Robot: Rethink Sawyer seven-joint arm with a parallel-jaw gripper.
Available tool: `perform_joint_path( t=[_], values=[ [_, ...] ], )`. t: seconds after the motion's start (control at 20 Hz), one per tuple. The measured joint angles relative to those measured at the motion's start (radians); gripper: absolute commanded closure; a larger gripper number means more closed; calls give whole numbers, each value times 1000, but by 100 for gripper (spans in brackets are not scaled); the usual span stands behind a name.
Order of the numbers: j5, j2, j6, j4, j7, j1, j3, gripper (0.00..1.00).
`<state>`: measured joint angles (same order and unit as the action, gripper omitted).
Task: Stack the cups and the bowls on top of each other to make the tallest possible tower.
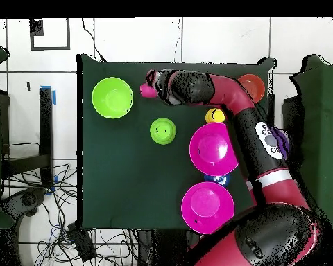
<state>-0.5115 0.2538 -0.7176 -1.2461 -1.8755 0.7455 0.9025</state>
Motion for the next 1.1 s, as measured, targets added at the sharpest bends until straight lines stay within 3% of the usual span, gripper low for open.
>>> perform_joint_path(
  t=[0.2,0.55,0.75,1.1],
  values=[
    [-71,63,0,0,0,-24,-24,0],
    [-65,103,0,12,0,-15,-22,0],
    [-26,73,0,36,0,-7,-18,0],
    [-26,-34,0,106,0,-22,-23,0]
  ],
)
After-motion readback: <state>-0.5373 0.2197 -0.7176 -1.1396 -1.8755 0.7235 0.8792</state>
